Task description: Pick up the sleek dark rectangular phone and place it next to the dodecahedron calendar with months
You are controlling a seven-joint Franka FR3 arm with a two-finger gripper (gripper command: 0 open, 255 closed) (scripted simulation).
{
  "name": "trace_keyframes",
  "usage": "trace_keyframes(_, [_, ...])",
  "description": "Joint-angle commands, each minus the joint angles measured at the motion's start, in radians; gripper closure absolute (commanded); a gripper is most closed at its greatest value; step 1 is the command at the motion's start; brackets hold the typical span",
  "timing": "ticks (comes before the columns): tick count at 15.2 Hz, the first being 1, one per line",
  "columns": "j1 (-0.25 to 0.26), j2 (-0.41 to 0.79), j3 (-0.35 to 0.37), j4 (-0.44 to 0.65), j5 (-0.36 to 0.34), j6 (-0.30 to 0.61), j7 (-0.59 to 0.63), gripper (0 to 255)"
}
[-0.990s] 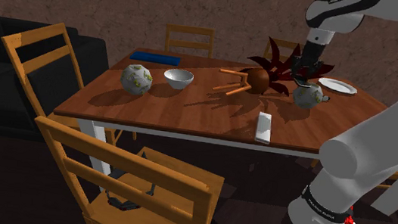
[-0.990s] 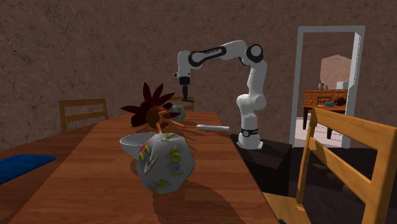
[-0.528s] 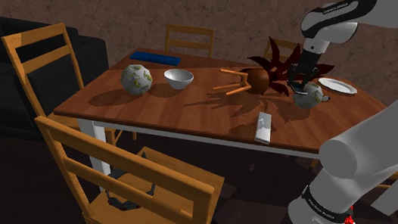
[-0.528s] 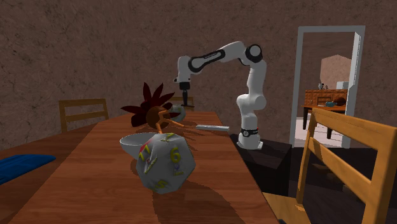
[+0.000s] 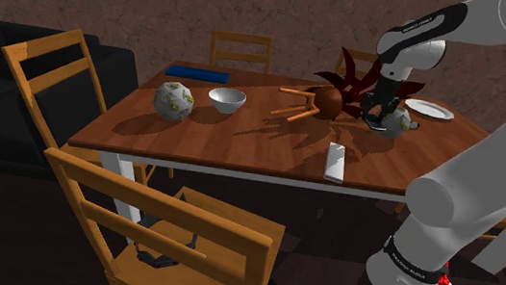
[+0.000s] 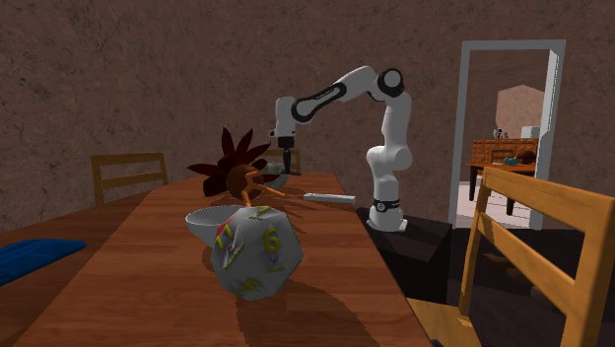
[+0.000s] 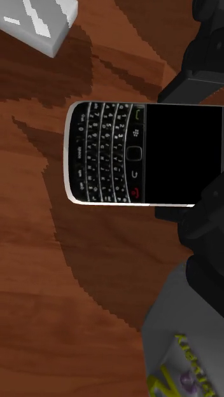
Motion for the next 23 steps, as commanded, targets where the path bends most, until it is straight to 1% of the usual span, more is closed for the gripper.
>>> trace_keyframes(1, [0.001,0.013,-0.003,-0.017,0.004,0.029,-0.004,255])
trace_keyframes(14, [0.007,0.119,-0.018,-0.109,0.048,0.221,-0.046,255])
trace_keyframes(22, [0.006,0.119,-0.018,-0.109,0.048,0.221,-0.047,255])
trace_keyframes(23, [0.006,0.119,-0.018,-0.109,0.048,0.221,-0.047,0])
